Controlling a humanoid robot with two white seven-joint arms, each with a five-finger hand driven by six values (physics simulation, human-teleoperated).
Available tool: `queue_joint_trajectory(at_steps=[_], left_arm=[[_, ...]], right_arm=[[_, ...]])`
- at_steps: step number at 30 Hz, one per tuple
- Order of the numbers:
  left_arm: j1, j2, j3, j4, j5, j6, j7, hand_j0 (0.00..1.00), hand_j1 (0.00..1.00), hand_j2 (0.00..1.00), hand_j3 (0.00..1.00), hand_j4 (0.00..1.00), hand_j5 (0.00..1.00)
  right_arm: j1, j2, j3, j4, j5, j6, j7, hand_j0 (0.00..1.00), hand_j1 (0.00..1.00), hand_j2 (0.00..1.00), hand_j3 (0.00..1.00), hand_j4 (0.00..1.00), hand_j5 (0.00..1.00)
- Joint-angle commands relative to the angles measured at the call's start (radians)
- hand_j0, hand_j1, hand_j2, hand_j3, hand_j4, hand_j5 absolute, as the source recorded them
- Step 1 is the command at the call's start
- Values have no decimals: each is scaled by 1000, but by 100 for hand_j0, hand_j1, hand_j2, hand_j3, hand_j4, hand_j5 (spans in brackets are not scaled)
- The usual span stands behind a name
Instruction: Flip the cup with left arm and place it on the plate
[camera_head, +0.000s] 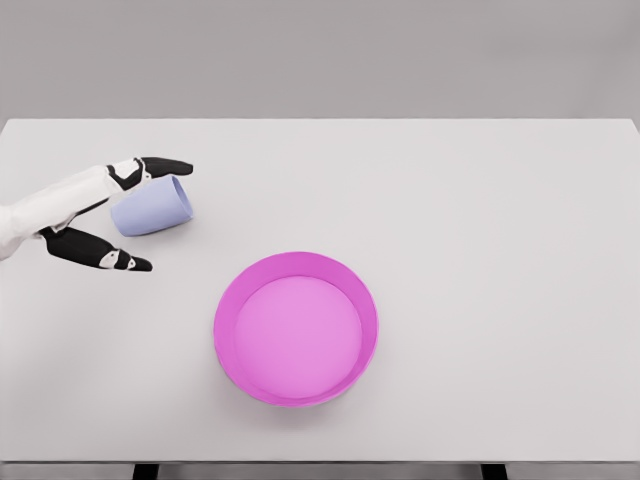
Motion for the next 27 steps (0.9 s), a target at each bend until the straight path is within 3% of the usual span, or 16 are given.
queue_joint_trajectory(at_steps=[1,13,16,17,18,19,20,21,25,27], left_arm=[[0,4,-3,-4,3,1,0,100,100,100,100,100,100],[-9,-5,17,-32,10,1,5,100,100,100,100,100,100],[-31,2,17,-49,44,1,8,100,100,100,100,100,100],[-32,6,12,-49,44,160,-15,100,100,100,100,100,100],[-34,2,11,-49,35,352,-123,100,100,100,100,100,100],[-34,2,11,-49,30,422,-292,100,100,100,100,100,100],[-35,6,11,-49,24,471,-390,100,100,100,100,100,100],[-38,12,14,-49,23,550,-390,100,100,100,100,100,100],[-130,-10,18,-49,47,548,-390,100,100,100,100,100,100],[-166,6,17,-49,236,552,-390,100,100,100,100,100,100]], right_arm=[[0,0,-1,2,1,0,-1,100,100,100,100,100,100],[5,0,-1,4,-3,1,0,100,100,100,100,100,100],[5,0,-2,4,-3,1,0,100,100,100,100,100,100],[5,0,-2,4,-3,1,0,100,100,100,100,100,100],[5,0,-1,5,-3,1,0,100,100,100,100,100,100],[5,0,-1,4,-3,1,0,100,100,100,100,100,100],[5,0,-1,4,-3,1,0,100,100,100,100,100,100],[5,0,-2,5,-3,1,0,100,100,100,100,100,100],[5,0,-1,4,-3,1,0,100,100,100,100,100,100],[5,0,-2,5,-3,1,0,100,100,100,100,100,100]])
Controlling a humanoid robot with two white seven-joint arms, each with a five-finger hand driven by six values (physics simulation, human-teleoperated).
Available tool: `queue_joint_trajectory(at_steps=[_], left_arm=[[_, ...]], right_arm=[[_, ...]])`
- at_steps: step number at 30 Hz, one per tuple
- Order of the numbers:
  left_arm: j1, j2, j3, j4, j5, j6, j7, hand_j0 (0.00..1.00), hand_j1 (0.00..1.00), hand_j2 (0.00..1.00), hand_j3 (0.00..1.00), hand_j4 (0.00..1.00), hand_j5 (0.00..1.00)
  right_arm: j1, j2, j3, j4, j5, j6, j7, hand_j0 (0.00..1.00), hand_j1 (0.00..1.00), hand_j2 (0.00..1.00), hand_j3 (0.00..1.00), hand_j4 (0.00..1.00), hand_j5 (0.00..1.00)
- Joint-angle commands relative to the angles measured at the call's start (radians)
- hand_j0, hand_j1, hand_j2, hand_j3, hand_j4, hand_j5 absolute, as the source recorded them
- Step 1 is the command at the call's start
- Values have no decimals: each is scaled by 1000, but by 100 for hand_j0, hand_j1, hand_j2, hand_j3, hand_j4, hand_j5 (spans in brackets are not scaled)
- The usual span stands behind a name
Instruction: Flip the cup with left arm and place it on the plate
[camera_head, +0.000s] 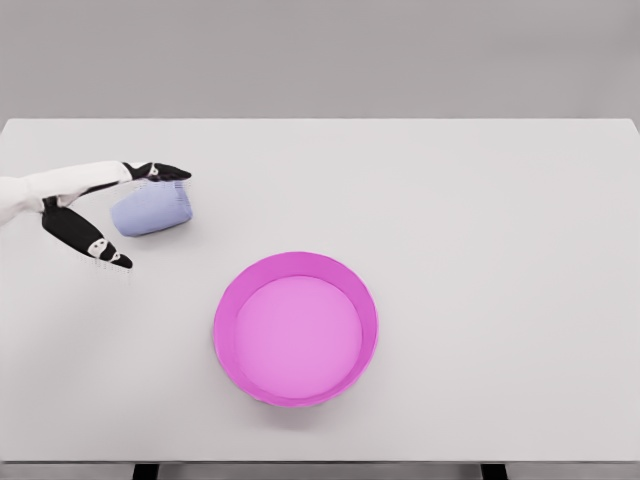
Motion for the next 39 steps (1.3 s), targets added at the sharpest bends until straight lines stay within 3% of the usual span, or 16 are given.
queue_joint_trajectory(at_steps=[1,4,6,9,14,25,36,39], left_arm=[[-3,2,-1,4,132,26,-17,100,100,100,100,100,100],[-11,-33,13,114,198,31,-17,100,100,100,100,100,100],[-37,-76,6,165,173,33,29,100,100,100,100,100,100],[-35,-158,10,210,15,46,73,100,100,100,100,100,100],[-35,-225,10,230,-117,60,75,100,100,100,100,100,100],[-43,-308,-1,407,-138,57,72,100,100,100,100,100,100],[-51,-336,-2,411,-157,59,72,100,100,100,100,100,100],[-66,-339,-2,450,-157,59,70,100,100,100,100,100,100]], right_arm=[[0,0,0,0,0,0,0,100,100,100,100,100,100],[0,0,0,-1,0,0,0,100,100,100,100,100,100],[0,0,0,-1,0,0,0,100,100,100,100,100,100],[0,0,0,-1,0,0,0,100,100,100,100,100,100],[0,0,0,-1,0,0,0,100,100,100,100,100,100],[0,0,0,0,0,0,0,100,100,100,100,100,100],[0,0,0,0,0,0,0,100,100,100,100,100,100],[0,0,0,-1,2,0,0,100,100,100,100,100,100]])
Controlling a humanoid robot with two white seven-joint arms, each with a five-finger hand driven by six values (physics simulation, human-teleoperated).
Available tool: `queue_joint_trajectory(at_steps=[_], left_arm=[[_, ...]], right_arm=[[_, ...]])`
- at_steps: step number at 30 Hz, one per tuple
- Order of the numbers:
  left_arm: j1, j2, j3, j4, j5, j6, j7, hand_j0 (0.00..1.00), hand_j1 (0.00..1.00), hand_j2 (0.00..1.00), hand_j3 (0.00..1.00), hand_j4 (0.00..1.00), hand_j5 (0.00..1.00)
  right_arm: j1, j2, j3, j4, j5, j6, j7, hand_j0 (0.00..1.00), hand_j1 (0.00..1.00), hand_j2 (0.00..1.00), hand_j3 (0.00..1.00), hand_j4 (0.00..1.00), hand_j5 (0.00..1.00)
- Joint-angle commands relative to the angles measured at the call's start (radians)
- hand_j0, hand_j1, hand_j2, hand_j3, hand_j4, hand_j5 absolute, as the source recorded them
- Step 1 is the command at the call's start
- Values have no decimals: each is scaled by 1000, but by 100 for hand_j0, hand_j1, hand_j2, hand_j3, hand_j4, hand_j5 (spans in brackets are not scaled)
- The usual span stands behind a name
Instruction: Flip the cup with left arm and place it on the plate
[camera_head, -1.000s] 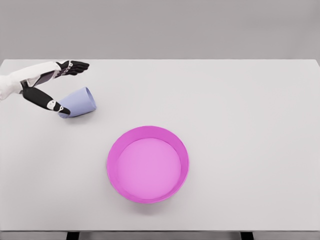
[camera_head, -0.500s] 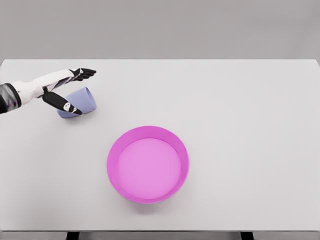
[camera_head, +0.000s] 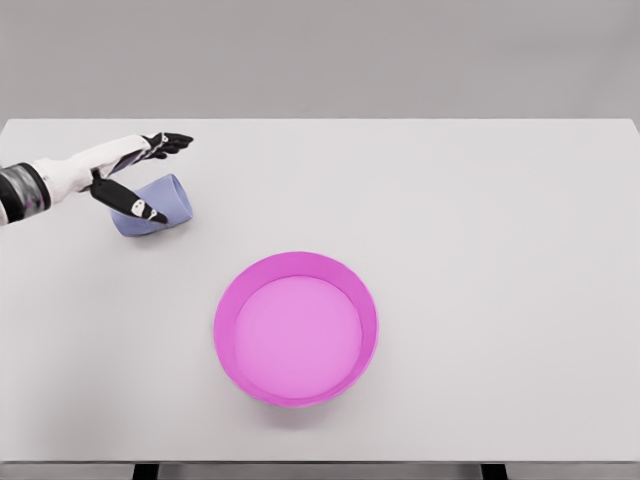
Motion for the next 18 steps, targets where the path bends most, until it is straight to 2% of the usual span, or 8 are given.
queue_joint_trajectory(at_steps=[1,4,6,18], left_arm=[[-2,-4,0,29,3,0,-1,100,100,100,100,100,100],[-3,-17,-3,35,-2,0,-1,100,100,100,100,100,100],[-3,-47,-3,64,-32,0,-1,100,100,100,100,100,100],[-8,-65,-29,116,-37,-2,2,100,100,100,100,100,100]], right_arm=[[0,0,0,-1,0,0,0,100,100,100,100,100,100],[0,0,0,-1,0,0,0,100,100,100,100,100,100],[0,0,0,1,0,0,0,100,100,100,100,100,100],[0,0,0,-1,0,0,0,100,100,100,100,100,100]])
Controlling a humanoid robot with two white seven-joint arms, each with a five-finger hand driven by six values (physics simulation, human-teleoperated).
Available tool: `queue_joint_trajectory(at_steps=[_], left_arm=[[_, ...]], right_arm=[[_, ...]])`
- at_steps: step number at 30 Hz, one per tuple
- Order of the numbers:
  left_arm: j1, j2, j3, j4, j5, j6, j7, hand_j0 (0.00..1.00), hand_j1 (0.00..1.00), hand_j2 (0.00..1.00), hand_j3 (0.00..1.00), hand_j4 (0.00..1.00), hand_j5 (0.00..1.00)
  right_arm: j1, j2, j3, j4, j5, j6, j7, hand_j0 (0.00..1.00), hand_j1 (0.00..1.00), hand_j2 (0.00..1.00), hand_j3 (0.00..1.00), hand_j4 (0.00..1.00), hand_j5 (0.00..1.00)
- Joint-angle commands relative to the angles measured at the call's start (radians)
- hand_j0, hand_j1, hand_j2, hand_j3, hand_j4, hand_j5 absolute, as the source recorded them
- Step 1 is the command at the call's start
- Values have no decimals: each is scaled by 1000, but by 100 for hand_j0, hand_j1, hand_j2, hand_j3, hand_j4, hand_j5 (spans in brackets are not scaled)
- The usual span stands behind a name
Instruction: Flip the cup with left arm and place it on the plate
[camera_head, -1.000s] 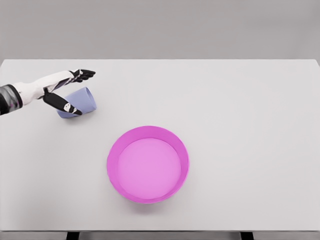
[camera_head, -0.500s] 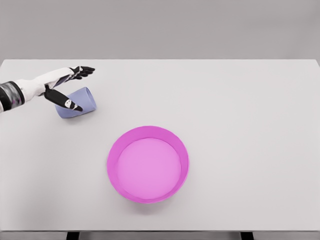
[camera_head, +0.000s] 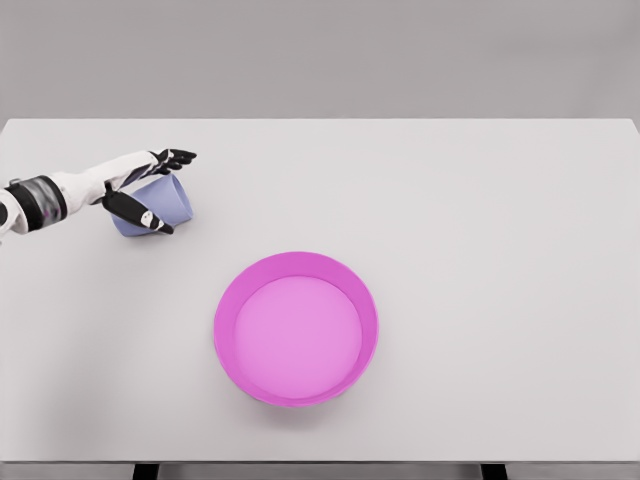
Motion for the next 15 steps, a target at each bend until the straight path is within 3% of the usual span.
queue_joint_trajectory(at_steps=[1,13,15], left_arm=[[2,3,-2,5,4,0,1,100,100,100,100,100,100],[3,0,-5,33,-12,0,4,100,100,100,100,100,100],[3,-3,-5,34,-18,0,4,95,95,95,95,95,95]], right_arm=[[0,0,0,0,0,0,0,100,100,100,100,100,100],[0,0,0,0,0,0,0,100,100,100,100,100,100],[0,0,0,0,0,0,0,100,100,100,100,100,100]])
